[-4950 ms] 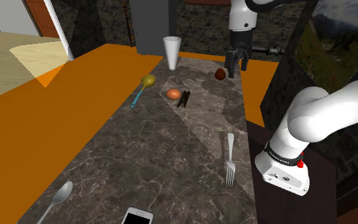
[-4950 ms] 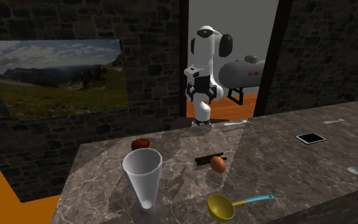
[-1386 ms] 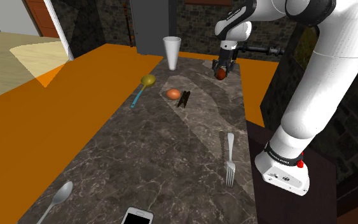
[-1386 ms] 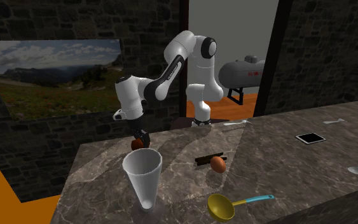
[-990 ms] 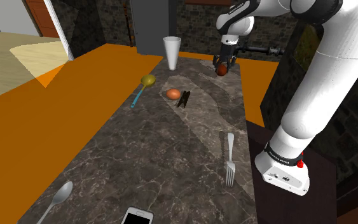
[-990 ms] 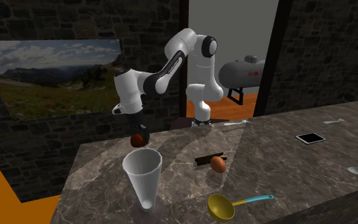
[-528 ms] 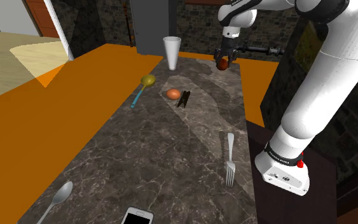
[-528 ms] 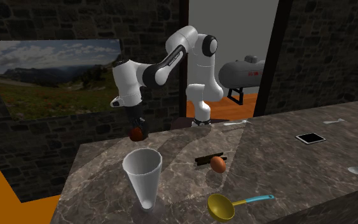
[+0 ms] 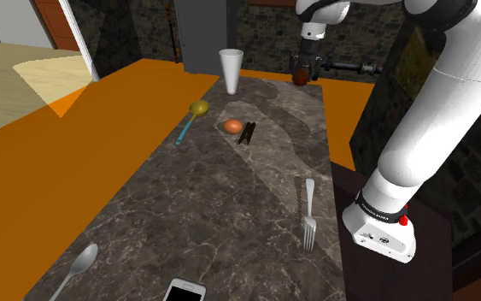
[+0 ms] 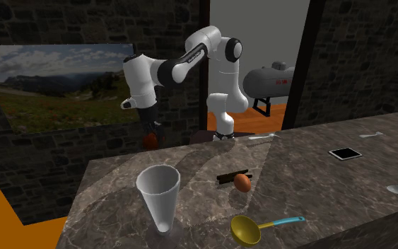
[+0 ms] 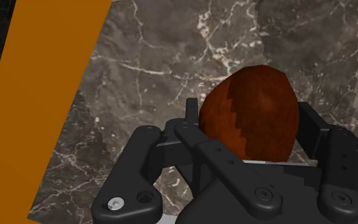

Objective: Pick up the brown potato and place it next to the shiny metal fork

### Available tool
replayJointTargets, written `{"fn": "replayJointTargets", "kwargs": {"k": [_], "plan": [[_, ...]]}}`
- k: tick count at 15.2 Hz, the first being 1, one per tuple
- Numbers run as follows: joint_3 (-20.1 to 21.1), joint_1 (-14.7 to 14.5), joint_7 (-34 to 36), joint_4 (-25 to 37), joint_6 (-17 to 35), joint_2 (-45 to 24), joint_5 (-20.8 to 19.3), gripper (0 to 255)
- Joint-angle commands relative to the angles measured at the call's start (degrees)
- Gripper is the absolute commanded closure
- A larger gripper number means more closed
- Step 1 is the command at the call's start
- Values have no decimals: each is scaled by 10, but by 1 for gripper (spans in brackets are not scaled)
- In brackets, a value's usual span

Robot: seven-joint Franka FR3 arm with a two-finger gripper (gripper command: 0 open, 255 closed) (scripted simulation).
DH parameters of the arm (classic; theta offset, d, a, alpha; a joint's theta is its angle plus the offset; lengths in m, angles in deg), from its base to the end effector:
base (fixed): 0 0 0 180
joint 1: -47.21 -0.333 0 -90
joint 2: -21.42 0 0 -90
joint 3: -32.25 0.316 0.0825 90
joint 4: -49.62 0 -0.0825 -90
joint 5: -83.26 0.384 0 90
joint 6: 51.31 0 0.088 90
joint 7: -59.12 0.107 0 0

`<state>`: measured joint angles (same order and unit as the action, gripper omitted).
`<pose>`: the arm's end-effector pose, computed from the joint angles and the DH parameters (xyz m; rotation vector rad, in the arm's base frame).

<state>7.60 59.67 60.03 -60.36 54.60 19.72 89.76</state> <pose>0.4497 -0.3268 0.4678 -2.8360 1.0360 0.0957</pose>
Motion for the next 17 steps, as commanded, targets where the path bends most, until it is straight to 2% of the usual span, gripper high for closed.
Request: {"fn": "replayJointTargets", "kwargs": {"k": [1,5,11,17], "plan": [[0,0,2,13,-16,3,-2,255],[0,0,6,35,-41,7,-4,255],[42,-32,91,-86,-16,119,-37,255],[96,-54,175,-181,-5,212,-46,255]]}}
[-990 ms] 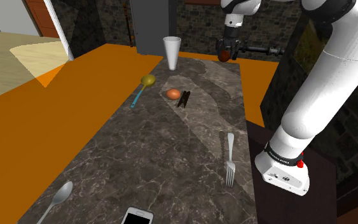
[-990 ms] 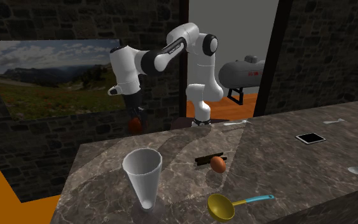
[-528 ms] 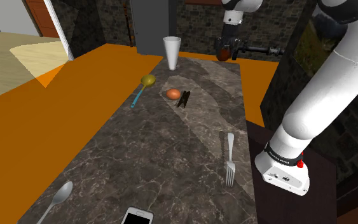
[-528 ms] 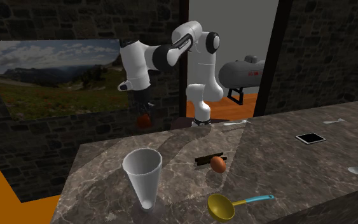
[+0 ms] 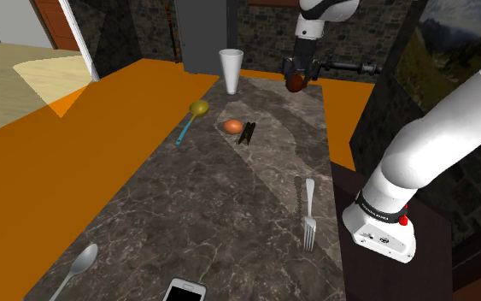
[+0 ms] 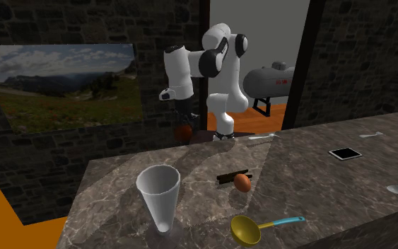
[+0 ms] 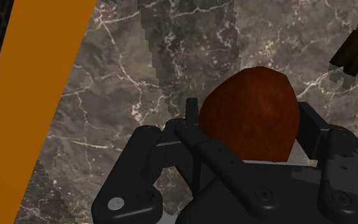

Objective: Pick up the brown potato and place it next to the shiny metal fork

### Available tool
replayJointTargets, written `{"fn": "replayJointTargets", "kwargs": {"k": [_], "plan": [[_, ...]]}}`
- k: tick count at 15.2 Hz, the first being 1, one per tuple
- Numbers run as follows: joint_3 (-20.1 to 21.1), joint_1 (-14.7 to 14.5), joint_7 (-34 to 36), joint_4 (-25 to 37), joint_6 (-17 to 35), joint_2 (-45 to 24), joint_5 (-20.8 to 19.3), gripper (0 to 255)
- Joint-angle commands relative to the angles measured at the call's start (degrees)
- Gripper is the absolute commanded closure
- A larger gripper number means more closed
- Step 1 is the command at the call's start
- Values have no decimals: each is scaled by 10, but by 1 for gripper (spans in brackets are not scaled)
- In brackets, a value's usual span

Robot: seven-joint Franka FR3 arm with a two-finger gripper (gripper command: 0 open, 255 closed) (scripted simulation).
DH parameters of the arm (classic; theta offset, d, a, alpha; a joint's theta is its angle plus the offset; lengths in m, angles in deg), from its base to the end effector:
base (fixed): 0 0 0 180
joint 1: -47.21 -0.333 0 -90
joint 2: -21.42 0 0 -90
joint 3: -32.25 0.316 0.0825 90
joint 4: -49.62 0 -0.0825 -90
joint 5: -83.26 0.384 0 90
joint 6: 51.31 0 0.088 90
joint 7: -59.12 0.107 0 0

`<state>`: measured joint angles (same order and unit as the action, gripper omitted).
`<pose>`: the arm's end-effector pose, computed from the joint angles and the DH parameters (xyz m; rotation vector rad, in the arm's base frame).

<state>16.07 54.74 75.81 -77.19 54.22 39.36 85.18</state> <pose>0.4143 -0.1878 0.4954 -2.8360 1.0338 0.0964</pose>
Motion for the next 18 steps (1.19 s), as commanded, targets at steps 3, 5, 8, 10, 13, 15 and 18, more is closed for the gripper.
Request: {"fn": "replayJointTargets", "kwargs": {"k": [3,5,8,10,13,15,18], "plan": [[40,-16,58,-52,1,56,4,255],[61,-24,85,-75,1,81,10,255],[92,-38,125,-105,2,114,23,255],[113,-49,152,-122,2,134,33,255],[146,-66,192,-142,2,158,52,255],[169,-79,220,-152,3,171,66,255],[204,-98,261,-162,5,186,88,255]]}}
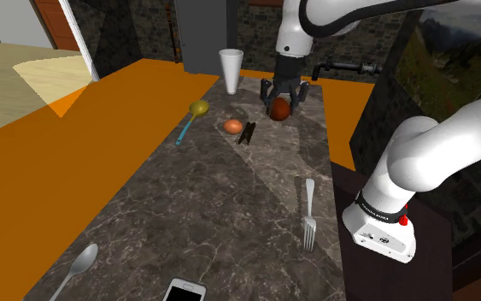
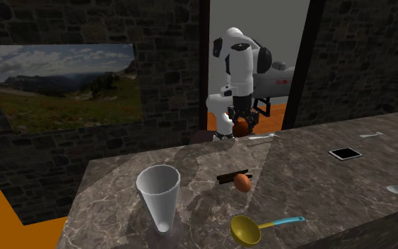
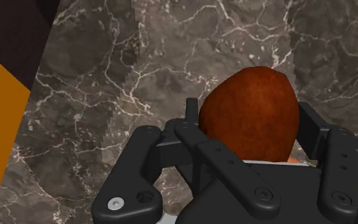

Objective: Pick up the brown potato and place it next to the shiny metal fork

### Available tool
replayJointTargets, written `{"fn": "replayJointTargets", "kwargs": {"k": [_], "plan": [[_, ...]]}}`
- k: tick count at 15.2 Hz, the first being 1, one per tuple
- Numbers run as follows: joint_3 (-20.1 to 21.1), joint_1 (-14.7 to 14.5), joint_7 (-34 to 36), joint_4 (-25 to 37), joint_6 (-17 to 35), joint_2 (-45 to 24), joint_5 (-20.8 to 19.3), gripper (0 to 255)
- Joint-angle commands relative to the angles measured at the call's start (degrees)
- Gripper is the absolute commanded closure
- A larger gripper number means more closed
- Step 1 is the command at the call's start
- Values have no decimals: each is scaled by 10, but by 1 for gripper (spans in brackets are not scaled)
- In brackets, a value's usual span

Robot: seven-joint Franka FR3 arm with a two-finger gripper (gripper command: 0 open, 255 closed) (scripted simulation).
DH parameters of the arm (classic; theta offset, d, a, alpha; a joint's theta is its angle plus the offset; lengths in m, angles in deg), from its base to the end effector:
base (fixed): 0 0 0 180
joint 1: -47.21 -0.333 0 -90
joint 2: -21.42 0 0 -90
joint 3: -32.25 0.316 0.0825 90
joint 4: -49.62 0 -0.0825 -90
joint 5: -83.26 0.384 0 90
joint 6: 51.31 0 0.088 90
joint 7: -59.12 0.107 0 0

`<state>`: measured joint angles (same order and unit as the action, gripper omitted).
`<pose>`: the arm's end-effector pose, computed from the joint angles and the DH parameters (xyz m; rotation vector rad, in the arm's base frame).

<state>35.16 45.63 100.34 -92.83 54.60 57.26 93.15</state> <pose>0.3584 0.0432 0.4991 -2.8365 1.0343 0.0958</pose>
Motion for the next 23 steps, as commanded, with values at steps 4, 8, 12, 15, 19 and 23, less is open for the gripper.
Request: {"fn": "replayJointTargets", "kwargs": {"k": [4,8,12,15,19,23], "plan": [[61,-34,72,-10,6,16,39,255],[109,-60,128,-4,15,12,69,255],[159,-82,185,14,26,-4,94,255],[199,-95,229,35,37,-24,109,255],[205,-97,225,9,69,-30,115,255],[212,-98,221,-16,102,-39,121,255]]}}
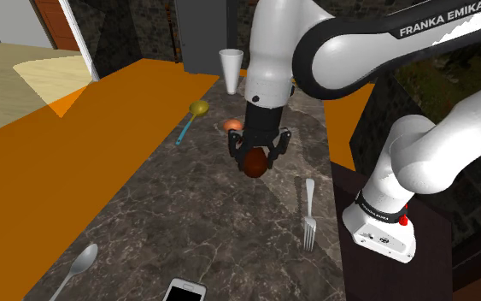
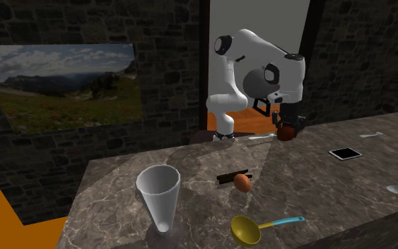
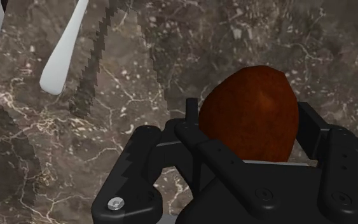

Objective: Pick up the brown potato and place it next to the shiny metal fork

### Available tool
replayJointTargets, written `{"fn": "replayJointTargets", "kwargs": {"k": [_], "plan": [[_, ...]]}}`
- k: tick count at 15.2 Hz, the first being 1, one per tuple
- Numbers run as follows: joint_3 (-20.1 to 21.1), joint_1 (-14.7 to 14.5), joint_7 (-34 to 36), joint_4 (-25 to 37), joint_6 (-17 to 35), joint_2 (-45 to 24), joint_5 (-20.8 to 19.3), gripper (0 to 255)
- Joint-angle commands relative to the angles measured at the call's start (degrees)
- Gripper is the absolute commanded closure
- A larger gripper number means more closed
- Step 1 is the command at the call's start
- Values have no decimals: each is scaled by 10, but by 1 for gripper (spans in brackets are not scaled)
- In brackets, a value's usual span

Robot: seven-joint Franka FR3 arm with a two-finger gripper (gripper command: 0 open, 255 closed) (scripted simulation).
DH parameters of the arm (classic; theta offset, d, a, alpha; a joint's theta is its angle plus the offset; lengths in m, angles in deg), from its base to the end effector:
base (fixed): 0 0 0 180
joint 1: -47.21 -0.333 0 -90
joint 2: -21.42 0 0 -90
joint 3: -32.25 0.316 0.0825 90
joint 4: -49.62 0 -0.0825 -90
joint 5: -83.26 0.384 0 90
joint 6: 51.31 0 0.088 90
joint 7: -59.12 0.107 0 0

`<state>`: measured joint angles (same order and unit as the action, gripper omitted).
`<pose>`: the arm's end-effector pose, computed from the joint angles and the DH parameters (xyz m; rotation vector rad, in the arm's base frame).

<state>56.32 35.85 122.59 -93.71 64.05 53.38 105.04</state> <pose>0.3058 0.2519 0.4614 -2.8363 1.0360 0.0974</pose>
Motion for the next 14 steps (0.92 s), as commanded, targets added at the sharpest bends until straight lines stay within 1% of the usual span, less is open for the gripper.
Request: {"fn": "replayJointTargets", "kwargs": {"k": [1,14], "plan": [[3,-1,-3,-13,16,-3,3,255],[29,-4,-16,-79,131,-54,22,255]]}}
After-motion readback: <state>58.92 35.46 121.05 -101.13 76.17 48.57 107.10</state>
